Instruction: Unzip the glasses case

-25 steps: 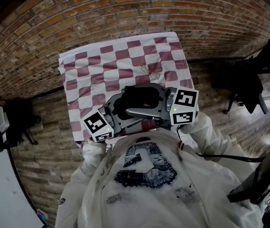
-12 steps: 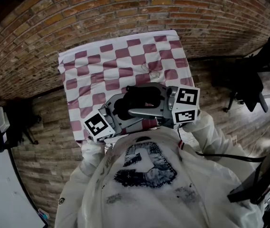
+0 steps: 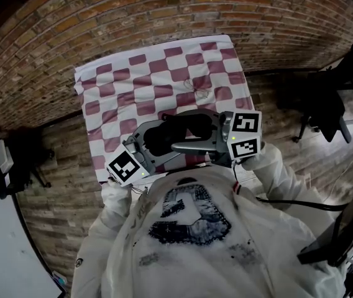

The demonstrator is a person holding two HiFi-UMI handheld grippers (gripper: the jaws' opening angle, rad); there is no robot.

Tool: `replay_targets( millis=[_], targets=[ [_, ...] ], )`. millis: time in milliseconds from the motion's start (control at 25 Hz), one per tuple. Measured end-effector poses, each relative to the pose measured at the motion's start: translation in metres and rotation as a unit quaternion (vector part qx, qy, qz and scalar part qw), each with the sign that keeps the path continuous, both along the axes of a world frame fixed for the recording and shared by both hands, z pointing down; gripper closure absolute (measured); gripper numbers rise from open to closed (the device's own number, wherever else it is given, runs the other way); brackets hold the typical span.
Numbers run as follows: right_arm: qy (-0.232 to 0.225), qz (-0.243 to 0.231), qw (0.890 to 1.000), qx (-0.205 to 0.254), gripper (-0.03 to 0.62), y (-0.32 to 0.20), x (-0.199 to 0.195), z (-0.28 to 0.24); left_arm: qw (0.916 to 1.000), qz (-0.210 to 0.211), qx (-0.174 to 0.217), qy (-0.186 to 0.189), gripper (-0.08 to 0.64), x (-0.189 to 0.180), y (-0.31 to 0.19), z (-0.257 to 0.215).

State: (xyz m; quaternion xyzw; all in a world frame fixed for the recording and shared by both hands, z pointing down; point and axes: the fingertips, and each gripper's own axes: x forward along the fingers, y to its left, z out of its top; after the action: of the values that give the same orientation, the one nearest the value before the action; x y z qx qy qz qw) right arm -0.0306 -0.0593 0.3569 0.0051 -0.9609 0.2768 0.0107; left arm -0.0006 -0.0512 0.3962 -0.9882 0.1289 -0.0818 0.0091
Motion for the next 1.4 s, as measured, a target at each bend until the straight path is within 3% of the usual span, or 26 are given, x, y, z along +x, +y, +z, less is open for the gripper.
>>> replay_targets(
  millis=[240, 760, 1080, 1400],
  targets=[
    [-0.024, 0.008, 0.997, -0.069, 0.313, -0.001, 0.012, 0.008, 0.9993, -0.003, 0.012, -0.034, 0.296, -0.005, 0.003, 0.008],
    [-0.038, -0.022, 0.988, -0.148, 0.313, 0.022, 0.026, 0.026, 0.9950, -0.006, 0.021, -0.097, 0.296, -0.003, 0.017, 0.021],
    [-0.069, -0.031, 0.974, -0.212, 0.313, 0.029, 0.038, 0.029, 0.9915, -0.006, 0.014, -0.129, 0.296, -0.004, 0.027, 0.034],
    [-0.070, -0.030, 0.969, -0.234, 0.367, 0.032, 0.046, 0.036, 0.9927, -0.007, 0.002, -0.121, 0.296, 0.001, 0.033, 0.041]
  ],
)
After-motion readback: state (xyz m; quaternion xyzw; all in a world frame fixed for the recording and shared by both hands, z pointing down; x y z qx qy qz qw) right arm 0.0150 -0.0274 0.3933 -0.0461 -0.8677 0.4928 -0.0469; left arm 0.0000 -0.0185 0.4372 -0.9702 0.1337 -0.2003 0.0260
